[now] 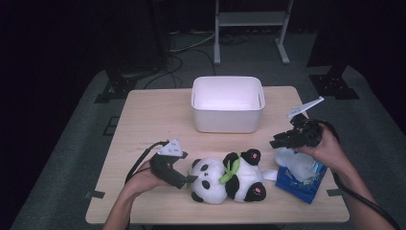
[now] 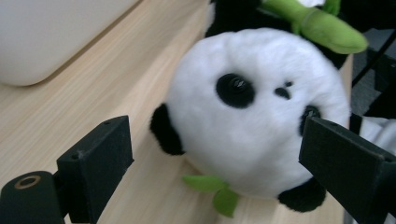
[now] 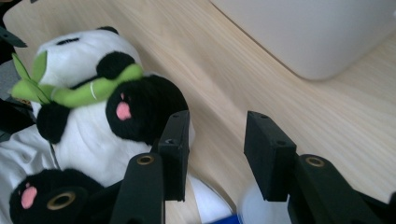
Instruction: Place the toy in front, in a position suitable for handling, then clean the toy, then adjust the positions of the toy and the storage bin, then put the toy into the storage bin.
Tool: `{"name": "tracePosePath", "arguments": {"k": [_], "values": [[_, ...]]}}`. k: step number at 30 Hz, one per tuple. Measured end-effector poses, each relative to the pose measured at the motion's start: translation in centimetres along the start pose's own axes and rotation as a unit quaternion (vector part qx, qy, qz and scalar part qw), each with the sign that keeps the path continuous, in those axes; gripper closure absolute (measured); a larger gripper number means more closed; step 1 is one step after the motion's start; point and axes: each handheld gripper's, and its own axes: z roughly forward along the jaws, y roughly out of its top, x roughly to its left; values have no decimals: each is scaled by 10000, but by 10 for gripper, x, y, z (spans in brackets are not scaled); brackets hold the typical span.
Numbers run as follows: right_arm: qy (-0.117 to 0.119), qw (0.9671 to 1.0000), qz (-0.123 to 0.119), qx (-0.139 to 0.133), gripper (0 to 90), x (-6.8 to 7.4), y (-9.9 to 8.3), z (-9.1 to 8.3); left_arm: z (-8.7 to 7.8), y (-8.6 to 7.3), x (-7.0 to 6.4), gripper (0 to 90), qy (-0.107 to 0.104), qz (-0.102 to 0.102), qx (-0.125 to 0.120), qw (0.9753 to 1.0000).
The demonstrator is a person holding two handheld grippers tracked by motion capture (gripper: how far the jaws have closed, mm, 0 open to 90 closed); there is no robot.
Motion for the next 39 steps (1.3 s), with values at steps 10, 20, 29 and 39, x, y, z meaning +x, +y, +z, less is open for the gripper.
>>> {"name": "tracePosePath", "arguments": {"k": [10, 20, 29, 39], "values": [[223, 9993, -290, 30, 580, 13, 25, 19, -13, -28, 10, 83, 330, -265, 15, 9991], [356, 9980, -514, 70, 571, 24, 45, 31, -21, -52, 18, 68, 614, -574, 0, 9965], [480, 9958, -774, 76, 563, 40, 66, 40, -27, -53, 20, 67, 623, -615, -82, 9961], [519, 9948, -866, 156, 561, 47, 76, 46, -28, -53, 21, 67, 595, -594, -89, 9964]]}}
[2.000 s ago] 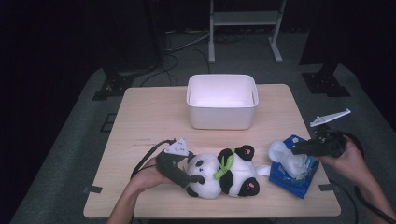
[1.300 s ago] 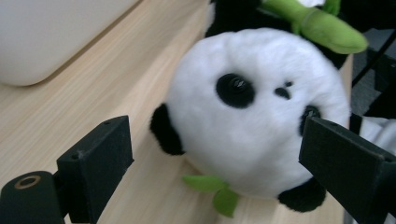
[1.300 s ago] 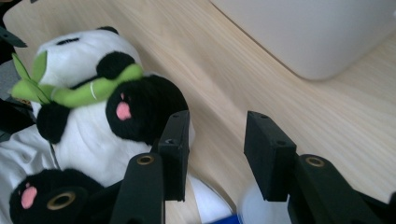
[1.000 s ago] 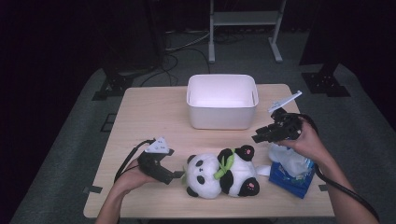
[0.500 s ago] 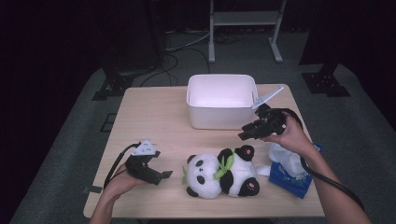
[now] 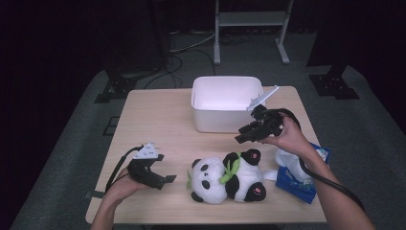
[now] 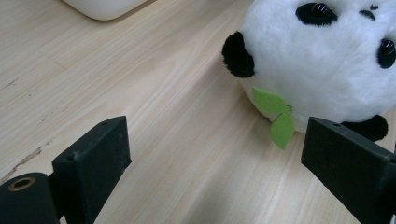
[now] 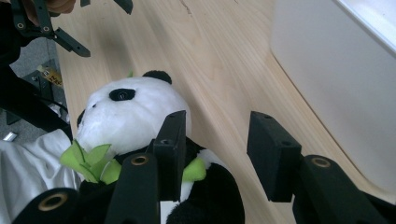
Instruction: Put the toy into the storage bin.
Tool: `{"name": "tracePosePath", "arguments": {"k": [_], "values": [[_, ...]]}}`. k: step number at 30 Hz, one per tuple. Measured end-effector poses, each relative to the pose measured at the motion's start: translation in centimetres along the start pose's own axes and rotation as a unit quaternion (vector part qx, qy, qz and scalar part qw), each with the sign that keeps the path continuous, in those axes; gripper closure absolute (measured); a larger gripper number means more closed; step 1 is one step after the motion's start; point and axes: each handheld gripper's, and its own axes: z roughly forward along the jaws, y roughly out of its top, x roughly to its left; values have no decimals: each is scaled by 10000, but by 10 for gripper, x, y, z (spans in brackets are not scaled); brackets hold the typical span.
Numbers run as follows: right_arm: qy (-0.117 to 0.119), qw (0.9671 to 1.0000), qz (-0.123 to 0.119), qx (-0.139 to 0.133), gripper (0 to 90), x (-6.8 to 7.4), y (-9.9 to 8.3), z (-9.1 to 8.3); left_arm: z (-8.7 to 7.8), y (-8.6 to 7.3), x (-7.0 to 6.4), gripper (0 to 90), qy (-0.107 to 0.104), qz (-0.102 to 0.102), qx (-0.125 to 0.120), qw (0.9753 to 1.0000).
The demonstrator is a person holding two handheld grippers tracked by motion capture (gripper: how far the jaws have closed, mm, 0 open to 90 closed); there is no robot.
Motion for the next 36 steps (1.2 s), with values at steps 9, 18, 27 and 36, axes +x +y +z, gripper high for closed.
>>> {"name": "tracePosePath", "arguments": {"k": [9, 18, 27, 36], "values": [[-38, 10000, -40, 30, 560, -3, 9, 1, -1, -1, 2, 67, 12, -28, -2, 10000], [-15, 9999, -49, 108, 562, -7, 25, 8, -3, -1, 2, 67, 10, -12, 11, 10000], [-6, 9999, -65, 116, 565, -15, 41, 12, -4, -2, 1, 67, 21, -43, -7, 10000], [-21, 9997, -193, 161, 583, -28, 58, 17, -5, -3, 2, 67, 5, -32, -6, 10000]]}}
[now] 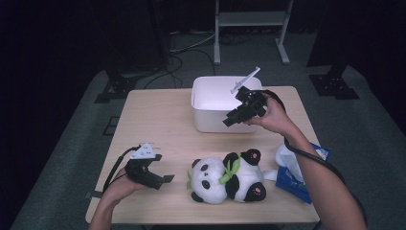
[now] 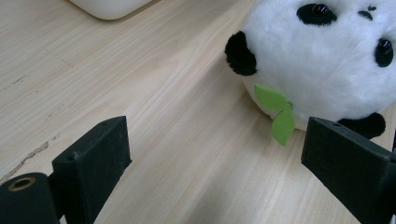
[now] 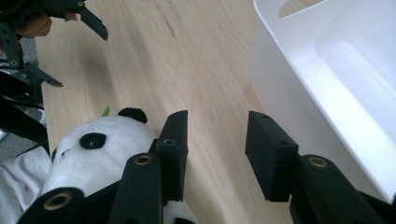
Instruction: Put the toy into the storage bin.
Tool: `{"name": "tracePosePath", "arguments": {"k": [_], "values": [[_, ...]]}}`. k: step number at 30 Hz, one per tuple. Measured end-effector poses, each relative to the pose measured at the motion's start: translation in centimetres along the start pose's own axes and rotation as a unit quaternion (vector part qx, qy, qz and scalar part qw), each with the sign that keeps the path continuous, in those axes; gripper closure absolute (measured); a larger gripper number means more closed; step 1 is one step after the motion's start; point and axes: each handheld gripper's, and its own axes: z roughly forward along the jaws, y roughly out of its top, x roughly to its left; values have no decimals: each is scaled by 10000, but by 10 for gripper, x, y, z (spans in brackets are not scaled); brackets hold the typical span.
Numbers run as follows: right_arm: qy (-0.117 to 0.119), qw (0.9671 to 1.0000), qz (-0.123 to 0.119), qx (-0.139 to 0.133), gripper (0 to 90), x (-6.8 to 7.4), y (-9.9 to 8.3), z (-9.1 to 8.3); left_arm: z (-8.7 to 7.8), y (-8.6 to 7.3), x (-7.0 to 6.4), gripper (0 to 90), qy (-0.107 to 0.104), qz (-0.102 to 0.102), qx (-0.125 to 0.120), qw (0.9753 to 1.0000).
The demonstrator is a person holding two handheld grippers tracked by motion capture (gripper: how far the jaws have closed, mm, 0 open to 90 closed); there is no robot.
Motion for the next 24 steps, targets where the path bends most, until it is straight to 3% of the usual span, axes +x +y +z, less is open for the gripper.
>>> {"name": "tracePosePath", "arguments": {"k": [24], "values": [[-154, 9995, 93, 274, 667, -38, 31, 25, -5, -1, 2, 67, -13, -75, -78, 9999]]}}
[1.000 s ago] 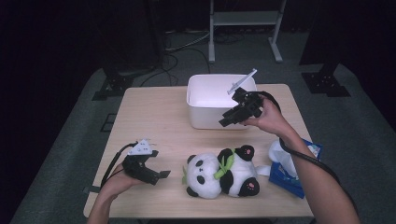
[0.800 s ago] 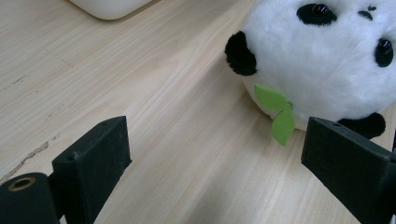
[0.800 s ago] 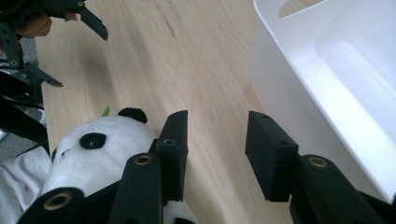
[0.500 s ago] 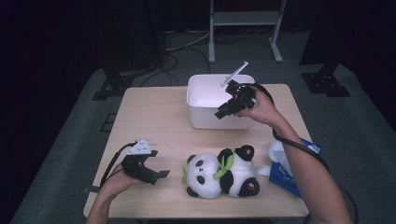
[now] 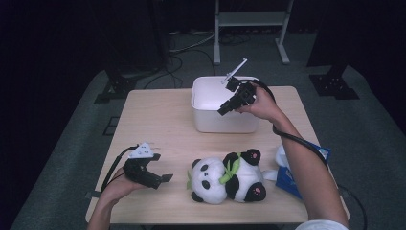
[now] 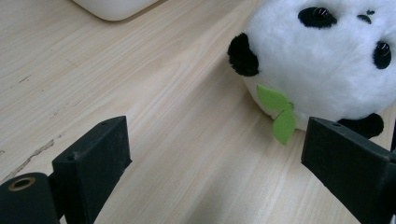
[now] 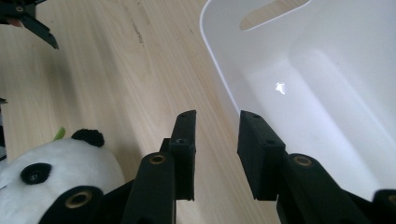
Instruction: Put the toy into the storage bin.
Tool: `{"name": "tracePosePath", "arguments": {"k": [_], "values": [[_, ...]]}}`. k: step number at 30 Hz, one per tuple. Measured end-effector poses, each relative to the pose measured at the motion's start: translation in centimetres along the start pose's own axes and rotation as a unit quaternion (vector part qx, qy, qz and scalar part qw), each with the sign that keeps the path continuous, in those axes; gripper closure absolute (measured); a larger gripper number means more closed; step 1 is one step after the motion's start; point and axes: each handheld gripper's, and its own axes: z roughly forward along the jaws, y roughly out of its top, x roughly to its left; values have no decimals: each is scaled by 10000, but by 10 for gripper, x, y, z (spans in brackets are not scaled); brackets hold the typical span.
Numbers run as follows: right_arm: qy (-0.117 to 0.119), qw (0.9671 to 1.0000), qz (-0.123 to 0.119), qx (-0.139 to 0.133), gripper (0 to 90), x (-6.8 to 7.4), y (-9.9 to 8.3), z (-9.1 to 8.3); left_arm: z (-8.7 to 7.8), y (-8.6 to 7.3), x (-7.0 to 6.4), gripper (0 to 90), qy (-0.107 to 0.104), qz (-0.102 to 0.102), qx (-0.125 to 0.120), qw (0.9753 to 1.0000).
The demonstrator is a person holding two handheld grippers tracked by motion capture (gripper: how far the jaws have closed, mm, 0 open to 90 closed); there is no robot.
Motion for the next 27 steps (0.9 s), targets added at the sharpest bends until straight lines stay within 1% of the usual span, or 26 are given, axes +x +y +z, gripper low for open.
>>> {"name": "tracePosePath", "arguments": {"k": [2, 7, 10, 12, 13, 14, 16, 21, 22, 25, 27], "values": [[-1, 10000, 44, -9, 673, -3, 1, 2, 0, 0, 0, 67, -10, -12, -30, 10000], [-46, 10000, 62, 39, 677, -7, 2, 6, 0, 0, 1, 67, -3, -25, -32, 10000], [-46, 10000, 83, -2, 690, -10, 2, 7, 0, -1, 1, 67, 1, -32, -12, 10000], [-97, 9999, 62, 45, 690, -12, 2, 9, 0, -1, 1, 67, -7, -26, -6, 10000], [-73, 9999, 100, 39, 690, -12, 2, 9, 0, -1, 1, 67, -7, -26, -6, 10000], [-102, 9999, 94, 78, 690, -13, 2, 10, 0, -1, 1, 67, -18, -27, -17, 10000], [-80, 9999, 102, 94, 701, -14, 2, 12, 0, -1, 2, 67, -10, -29, -27, 10000], [-78, 9997, 106, 185, 726, -14, 1, 17, -1, -2, 2, 67, -6, -36, -30, 10000], [-98, 9998, 106, 169, 752, -14, 0, 18, -1, -2, 3, 67, 0, -39, -28, 10000], [-107, 9997, 119, 162, 766, -14, 0, 18, -1, -2, 3, 67, -1, -46, -30, 10000], [-69, 9998, 120, 146, 771, -14, -1, 18, -2, -2, 3, 67, -6, -50, -30, 10000]]}}
